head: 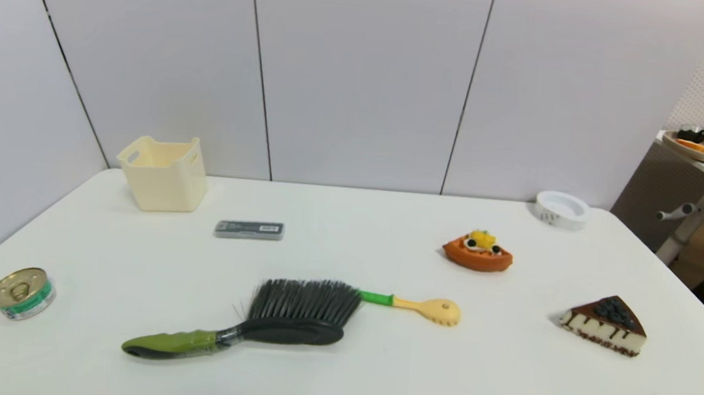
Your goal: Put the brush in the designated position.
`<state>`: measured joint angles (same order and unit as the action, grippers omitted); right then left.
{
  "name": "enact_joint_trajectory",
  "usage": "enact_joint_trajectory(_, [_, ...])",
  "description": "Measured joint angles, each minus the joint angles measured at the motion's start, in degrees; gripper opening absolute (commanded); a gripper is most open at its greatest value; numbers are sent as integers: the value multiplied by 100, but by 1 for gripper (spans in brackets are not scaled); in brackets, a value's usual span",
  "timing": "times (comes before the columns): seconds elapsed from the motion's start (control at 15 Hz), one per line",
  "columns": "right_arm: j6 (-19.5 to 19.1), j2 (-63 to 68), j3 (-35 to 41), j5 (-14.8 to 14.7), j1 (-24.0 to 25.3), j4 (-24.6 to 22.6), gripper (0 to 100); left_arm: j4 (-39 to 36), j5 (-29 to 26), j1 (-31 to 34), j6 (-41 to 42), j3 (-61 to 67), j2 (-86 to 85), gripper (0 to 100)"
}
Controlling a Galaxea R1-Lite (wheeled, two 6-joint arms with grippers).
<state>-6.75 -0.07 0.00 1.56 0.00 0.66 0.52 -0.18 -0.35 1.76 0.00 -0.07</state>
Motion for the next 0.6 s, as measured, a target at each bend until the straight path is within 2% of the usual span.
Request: enact_joint_trajectory(0.6, [-5, 0, 0, 0, 0, -2, 100, -93, -45, 28, -266, -250, 439, 100])
